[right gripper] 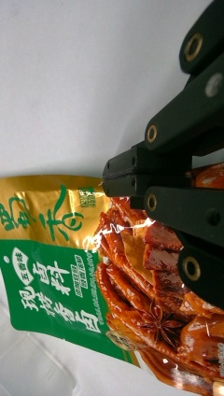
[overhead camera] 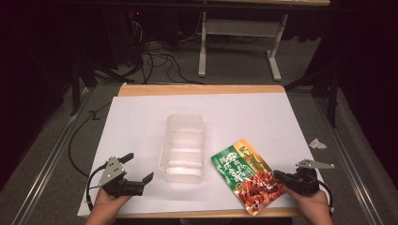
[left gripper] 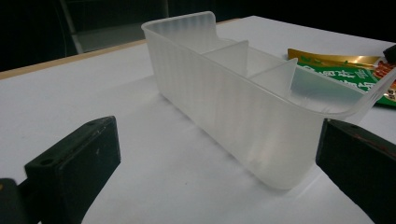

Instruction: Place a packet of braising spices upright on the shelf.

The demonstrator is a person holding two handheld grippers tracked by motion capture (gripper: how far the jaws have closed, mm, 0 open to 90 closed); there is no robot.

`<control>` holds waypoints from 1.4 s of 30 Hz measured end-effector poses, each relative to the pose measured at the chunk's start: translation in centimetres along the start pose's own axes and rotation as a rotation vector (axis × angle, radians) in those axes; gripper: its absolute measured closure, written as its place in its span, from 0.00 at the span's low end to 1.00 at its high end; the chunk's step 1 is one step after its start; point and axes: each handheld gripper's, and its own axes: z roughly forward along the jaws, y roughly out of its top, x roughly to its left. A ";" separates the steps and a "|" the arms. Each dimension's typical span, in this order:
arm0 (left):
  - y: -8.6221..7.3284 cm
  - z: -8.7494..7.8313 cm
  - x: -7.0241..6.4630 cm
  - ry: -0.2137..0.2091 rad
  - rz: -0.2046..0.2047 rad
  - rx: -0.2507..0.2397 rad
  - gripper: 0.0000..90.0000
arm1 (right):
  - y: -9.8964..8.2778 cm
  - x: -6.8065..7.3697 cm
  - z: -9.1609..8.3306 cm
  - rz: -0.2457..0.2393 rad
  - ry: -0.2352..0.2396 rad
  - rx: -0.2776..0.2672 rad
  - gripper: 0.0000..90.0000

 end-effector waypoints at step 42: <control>0.2 0.3 0.1 -0.013 -0.005 -0.020 0.01 | -3.4 1.0 -3.1 -0.002 0.010 0.026 1.00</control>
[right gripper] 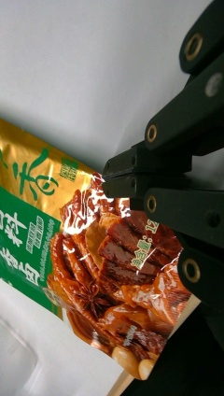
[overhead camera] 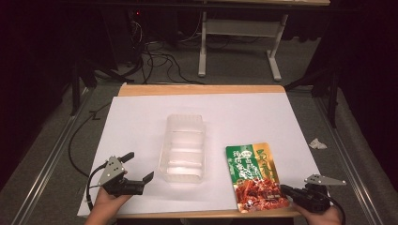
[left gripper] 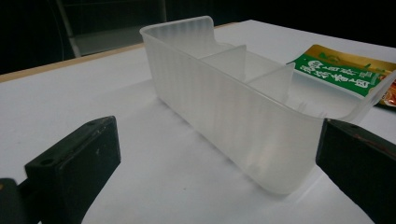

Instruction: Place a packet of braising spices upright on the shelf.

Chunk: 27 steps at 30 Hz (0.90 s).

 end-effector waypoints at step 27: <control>-0.4 -1.6 0.0 0.052 -0.009 -0.002 0.01 | 2.8 -1.5 1.7 0.091 0.014 -0.158 0.61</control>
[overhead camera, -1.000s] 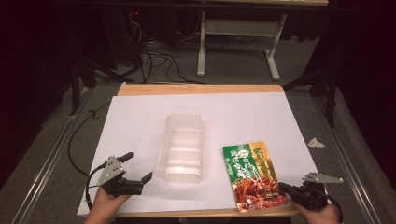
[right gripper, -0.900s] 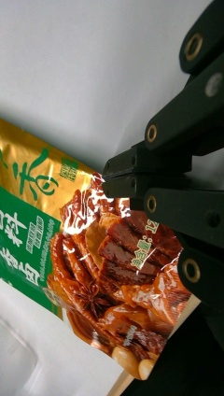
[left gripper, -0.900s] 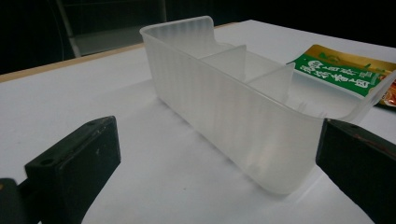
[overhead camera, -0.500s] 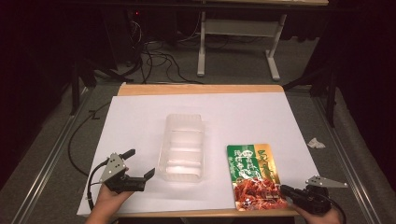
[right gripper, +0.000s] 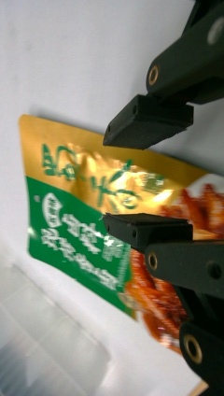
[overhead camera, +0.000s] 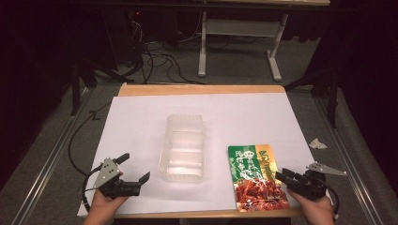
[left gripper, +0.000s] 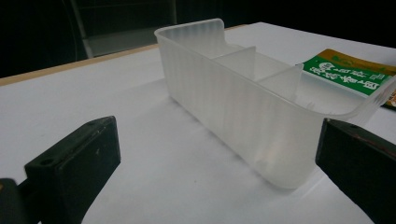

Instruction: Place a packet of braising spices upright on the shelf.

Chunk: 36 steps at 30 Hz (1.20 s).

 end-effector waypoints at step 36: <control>-0.5 -0.8 -0.1 -0.002 -0.006 0.009 0.01 | 5.2 -4.5 7.7 0.234 0.149 0.049 0.56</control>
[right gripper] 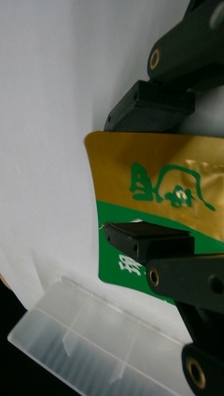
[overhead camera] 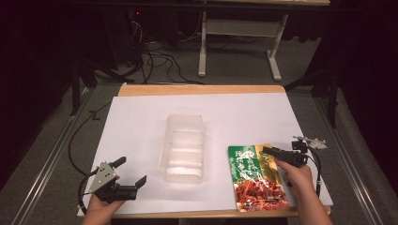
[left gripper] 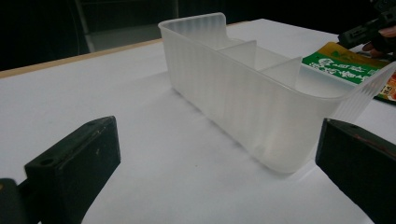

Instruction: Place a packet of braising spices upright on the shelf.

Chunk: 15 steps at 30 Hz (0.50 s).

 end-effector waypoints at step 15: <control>-0.1 0.5 -0.2 -0.022 0.014 0.022 0.01 | -0.4 0.5 -0.3 -0.090 -0.024 0.066 0.88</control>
